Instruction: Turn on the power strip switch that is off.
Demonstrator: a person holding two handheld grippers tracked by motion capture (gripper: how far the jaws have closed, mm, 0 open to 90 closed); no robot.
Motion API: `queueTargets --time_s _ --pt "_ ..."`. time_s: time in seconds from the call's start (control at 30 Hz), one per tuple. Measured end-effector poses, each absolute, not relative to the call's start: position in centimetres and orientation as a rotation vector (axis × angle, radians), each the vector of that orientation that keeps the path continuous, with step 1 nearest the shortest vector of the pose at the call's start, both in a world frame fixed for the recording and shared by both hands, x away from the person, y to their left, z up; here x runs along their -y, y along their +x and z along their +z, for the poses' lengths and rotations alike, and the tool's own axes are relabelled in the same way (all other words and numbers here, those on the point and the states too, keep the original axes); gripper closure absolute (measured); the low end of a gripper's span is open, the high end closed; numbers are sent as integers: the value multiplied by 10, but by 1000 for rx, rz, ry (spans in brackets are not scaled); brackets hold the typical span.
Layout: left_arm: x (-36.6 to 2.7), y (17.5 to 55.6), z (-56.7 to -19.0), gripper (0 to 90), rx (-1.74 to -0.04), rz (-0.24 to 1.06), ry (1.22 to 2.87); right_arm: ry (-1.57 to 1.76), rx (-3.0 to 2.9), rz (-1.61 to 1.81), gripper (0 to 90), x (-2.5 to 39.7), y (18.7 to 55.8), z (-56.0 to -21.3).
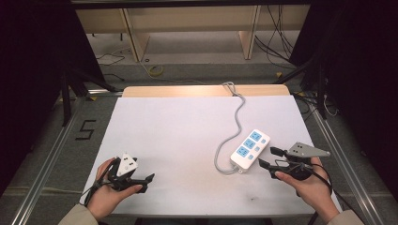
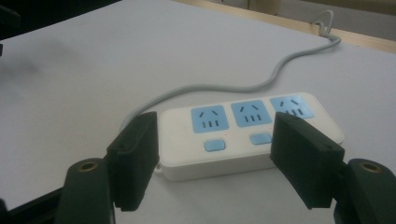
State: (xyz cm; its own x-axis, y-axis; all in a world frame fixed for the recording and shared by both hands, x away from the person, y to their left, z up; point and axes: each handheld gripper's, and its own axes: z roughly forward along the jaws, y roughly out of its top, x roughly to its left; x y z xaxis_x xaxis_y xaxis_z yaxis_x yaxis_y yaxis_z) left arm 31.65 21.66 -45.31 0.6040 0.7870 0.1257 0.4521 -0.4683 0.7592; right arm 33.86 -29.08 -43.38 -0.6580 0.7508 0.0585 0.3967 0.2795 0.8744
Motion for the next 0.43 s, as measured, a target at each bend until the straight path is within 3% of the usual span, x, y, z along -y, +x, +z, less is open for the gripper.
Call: queueTargets --time_s 0.43 --pt "-214 317 -453 167 -965 614 2136 1049 -2167 1336 310 289 338 -434"
